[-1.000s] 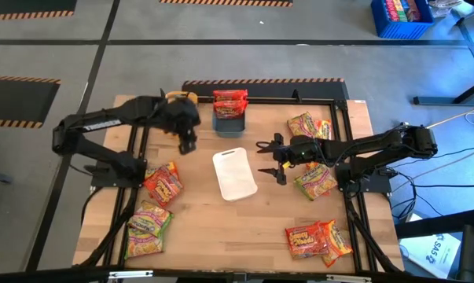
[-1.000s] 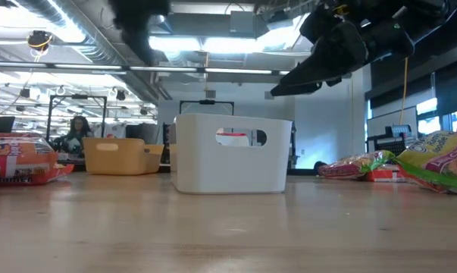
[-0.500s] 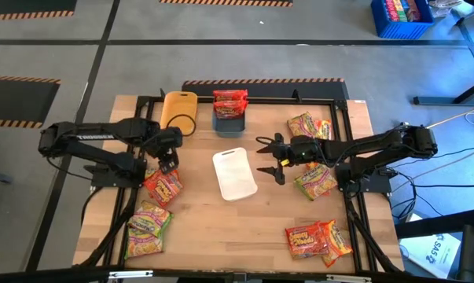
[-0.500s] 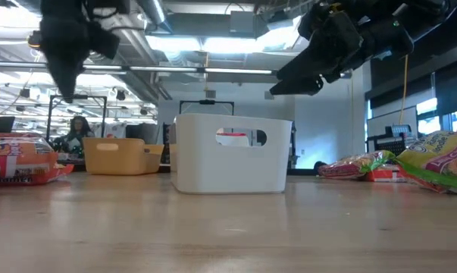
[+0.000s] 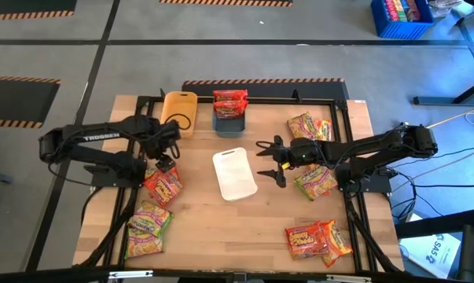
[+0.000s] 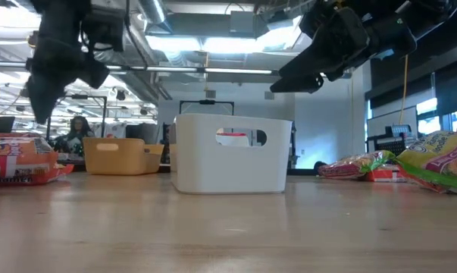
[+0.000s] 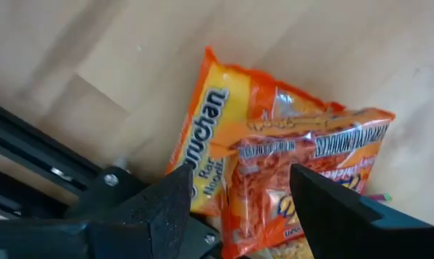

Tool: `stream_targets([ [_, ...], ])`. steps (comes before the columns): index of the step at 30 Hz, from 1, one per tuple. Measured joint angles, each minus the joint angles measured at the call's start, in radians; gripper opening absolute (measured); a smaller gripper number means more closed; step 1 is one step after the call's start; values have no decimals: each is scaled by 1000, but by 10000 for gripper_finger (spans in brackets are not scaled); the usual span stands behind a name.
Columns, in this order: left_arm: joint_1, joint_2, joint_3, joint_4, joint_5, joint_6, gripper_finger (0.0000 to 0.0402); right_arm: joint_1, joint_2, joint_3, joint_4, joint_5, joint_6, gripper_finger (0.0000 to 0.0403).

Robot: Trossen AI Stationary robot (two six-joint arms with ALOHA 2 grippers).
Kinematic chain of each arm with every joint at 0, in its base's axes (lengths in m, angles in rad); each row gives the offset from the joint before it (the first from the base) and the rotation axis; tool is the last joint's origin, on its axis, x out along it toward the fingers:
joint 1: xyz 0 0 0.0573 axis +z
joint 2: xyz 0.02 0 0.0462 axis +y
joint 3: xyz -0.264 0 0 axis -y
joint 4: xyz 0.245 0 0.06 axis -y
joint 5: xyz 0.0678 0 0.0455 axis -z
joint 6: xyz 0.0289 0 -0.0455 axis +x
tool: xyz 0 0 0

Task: Sort Maruchan noodles
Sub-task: Put the left red noodle pack into the blue bin

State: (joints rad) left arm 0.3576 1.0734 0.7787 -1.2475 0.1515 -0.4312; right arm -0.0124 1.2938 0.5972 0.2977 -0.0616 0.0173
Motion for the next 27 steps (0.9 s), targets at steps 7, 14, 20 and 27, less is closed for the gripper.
stream_targets([
  [7, 30, 3, -67, 6, 80, -5, 227, 0, 0, 0, 0, 0, -22, 312],
  [14, 13, 69, -105, 56, 97, -4, 225, 0, 0, 0, 20, 0, -22, 312],
  [20, -6, 167, -117, 76, 107, 37, 218, -1, 0, 0, 23, 1, -22, 312],
  [27, -33, 196, -117, 120, 127, 96, 166, -1, 0, 0, 23, 1, -26, 312],
])
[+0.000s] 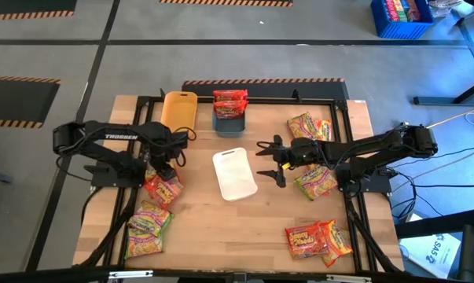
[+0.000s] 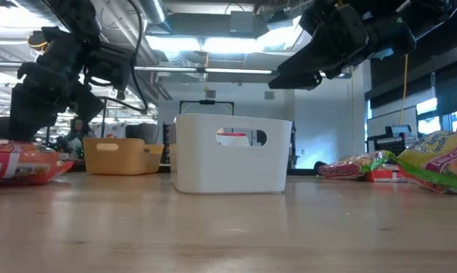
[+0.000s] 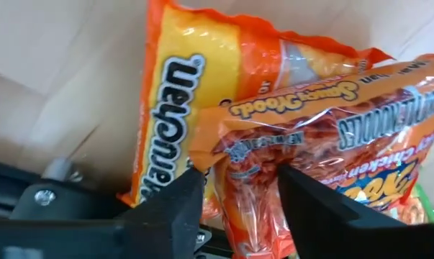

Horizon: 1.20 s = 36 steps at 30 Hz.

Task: Sort Maruchan noodles
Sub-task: Put the left red noodle pack into the blue bin

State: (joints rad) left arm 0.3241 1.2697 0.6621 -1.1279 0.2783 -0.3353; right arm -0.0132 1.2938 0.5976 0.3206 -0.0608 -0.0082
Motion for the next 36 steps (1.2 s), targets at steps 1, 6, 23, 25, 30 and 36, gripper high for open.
stream_targets([
  [1, 0, 0, 0, 7, 7, 5, 154, 0, 0, 0, 0, 0, 0, 312],
  [6, 0, -1, 0, 11, 12, 12, 92, 0, 0, 0, 0, 18, 0, 312],
  [23, -82, 1, 168, -40, -116, 66, 1, 0, 0, 0, 0, 20, 0, 312],
  [25, -101, 1, 210, -45, -125, 66, 1, 0, 0, 0, 0, 20, 0, 312],
  [30, -157, 1, 314, -45, -161, 65, 0, 0, 3, 0, 26, 20, 7, 312],
  [36, -220, 1, 420, -45, -206, 58, 0, 0, 58, 1, 98, 19, 40, 312],
])
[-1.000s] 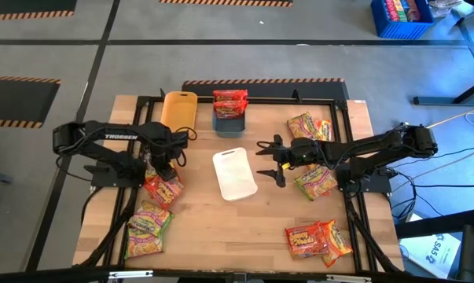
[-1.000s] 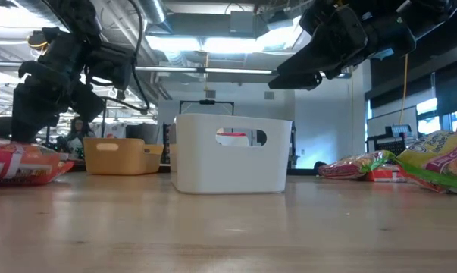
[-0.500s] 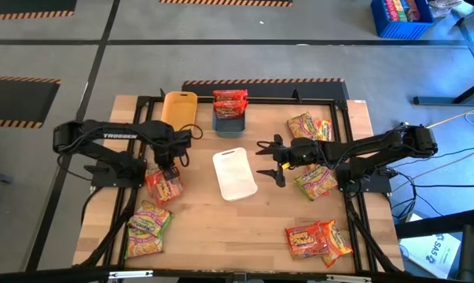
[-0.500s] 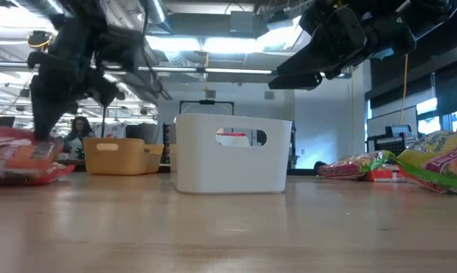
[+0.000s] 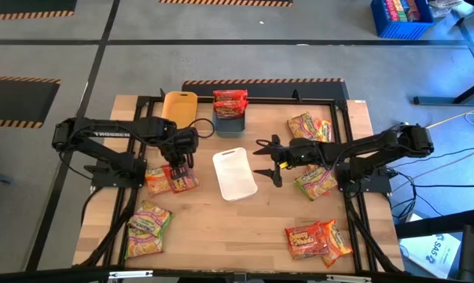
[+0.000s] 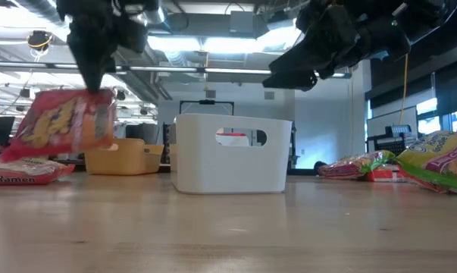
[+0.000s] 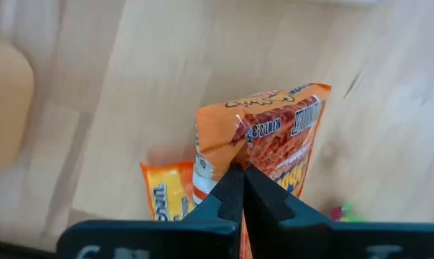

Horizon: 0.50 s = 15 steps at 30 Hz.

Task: Sort Maruchan noodles
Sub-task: Put the left red noodle pack into the blue bin

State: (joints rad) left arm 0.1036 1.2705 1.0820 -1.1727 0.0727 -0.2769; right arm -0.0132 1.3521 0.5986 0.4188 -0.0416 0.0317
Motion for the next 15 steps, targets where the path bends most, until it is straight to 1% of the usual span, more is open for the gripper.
stream_targets([
  [6, -31, -1, 68, 16, -55, 0, 0, 0, 101, 8, 166, -2, 42, 312],
  [9, -42, -1, 89, 32, -91, 0, 0, 0, 151, 58, 171, 5, 54, 312],
  [15, -61, -1, 98, 117, -163, 33, 0, 0, 257, 179, 164, 9, 74, 312],
])
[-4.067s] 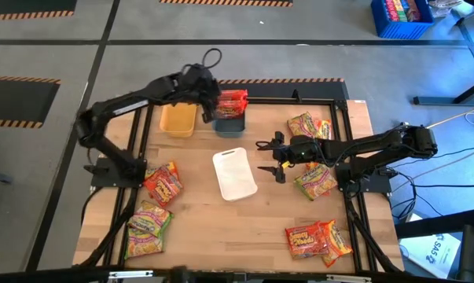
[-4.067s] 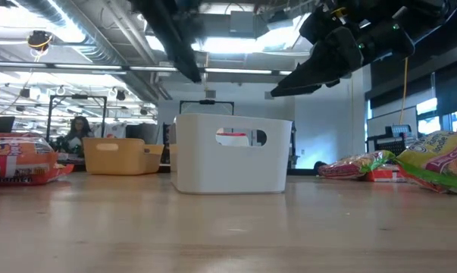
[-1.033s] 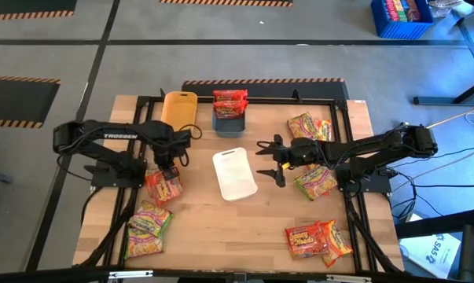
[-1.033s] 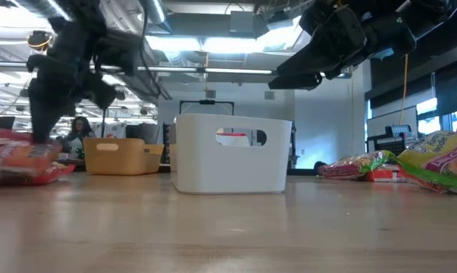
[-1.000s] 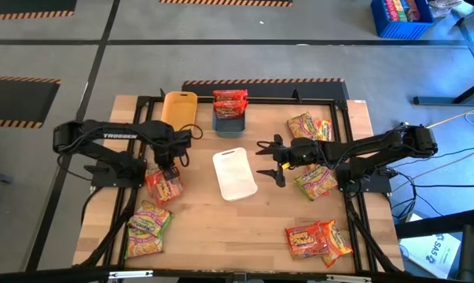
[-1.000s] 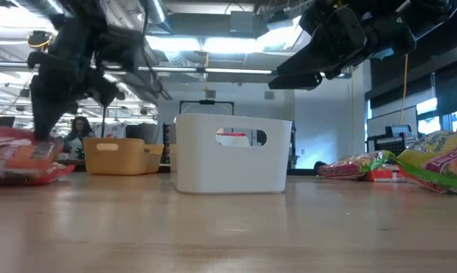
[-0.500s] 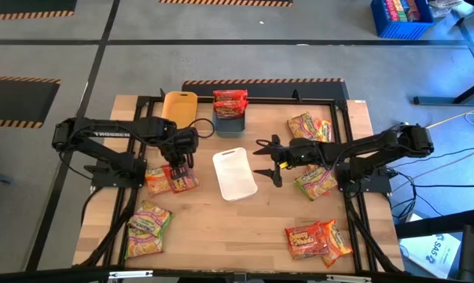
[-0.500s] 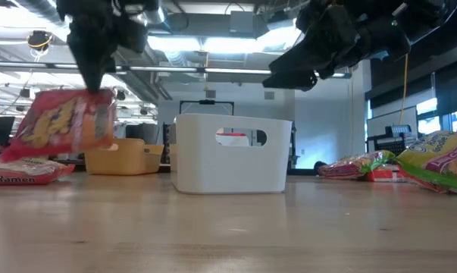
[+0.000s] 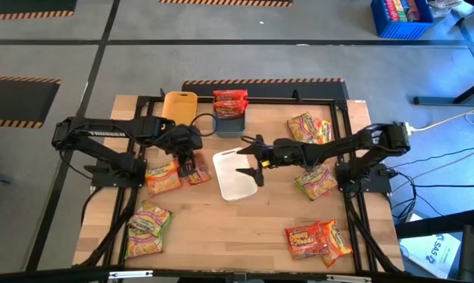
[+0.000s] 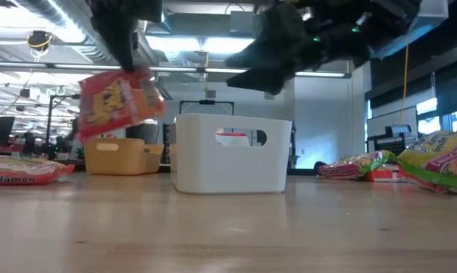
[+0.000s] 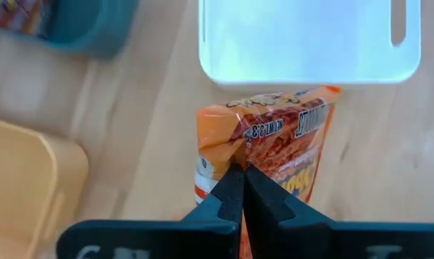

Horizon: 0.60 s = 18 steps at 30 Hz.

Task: Sort Maruchan noodles
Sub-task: Put the left red noodle pack into the blue bin

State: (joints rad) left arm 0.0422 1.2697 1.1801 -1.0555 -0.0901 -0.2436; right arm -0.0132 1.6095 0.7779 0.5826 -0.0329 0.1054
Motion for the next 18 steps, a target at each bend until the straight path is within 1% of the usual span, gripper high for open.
stream_targets([
  [5, -12, 0, 0, 64, -24, 19, 0, 0, 88, 104, -11, 30, 24, 312],
  [8, -13, 0, 0, 67, -30, 19, 0, 0, 140, 161, -12, 30, 56, 312],
  [13, -13, 0, 0, 87, -34, 19, 0, 0, 221, 246, -22, 74, 71, 312],
  [18, -13, 0, 0, 94, -49, 19, 0, 0, 276, 310, -21, 68, 92, 312],
])
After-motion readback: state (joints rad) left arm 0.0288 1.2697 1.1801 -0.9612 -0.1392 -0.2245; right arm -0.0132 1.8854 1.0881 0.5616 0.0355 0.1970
